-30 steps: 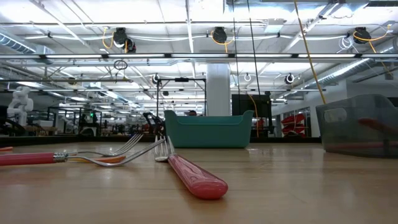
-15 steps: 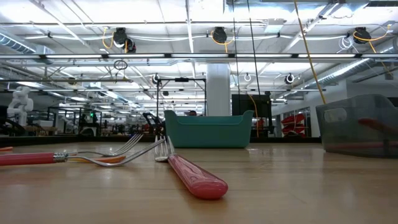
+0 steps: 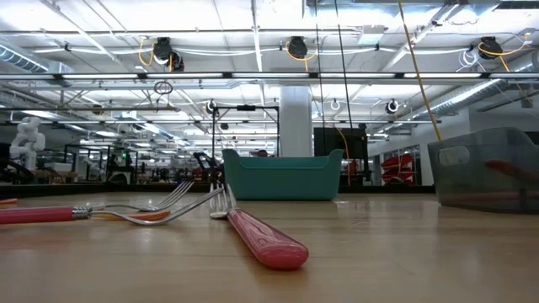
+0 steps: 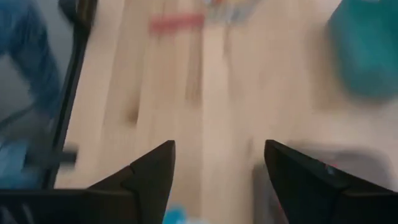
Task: Sort silverware by color (type)
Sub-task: Put the pink fork into the black bin
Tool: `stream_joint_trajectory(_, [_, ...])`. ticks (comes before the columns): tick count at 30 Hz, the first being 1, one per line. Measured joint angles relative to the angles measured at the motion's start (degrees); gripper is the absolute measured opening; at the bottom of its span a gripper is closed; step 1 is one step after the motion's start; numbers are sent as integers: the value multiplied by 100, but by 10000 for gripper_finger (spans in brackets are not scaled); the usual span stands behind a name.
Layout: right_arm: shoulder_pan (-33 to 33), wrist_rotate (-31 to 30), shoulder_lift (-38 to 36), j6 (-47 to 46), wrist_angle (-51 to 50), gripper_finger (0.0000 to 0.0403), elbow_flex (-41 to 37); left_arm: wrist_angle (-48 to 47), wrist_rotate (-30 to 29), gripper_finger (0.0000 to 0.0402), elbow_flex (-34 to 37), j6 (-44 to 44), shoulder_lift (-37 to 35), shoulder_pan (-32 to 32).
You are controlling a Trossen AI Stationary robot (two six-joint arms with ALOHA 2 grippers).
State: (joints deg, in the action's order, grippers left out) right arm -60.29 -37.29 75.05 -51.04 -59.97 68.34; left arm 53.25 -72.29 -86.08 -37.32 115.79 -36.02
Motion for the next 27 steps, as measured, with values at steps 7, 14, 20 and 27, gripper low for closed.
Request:
stream_joint_trajectory(7, [-171, -1901, 562, 597, 876, 223, 2, -377, 0, 195, 0, 271, 0, -12])
stream_joint_trajectory(14, [-58, -1466, 1399, 1849, 1981, 221, 2, -948, -7, 195, -158, 963, 0, -12])
stream_joint_trajectory(20, [159, -1147, 1699, 2633, 2501, 216, 2, -4126, 561, 195, -1058, 3035, 0, -10])
stream_joint_trajectory(27, [367, -895, 1704, 2634, 2475, 203, 2, -8886, 2121, 195, -2447, 5871, 129, 206])
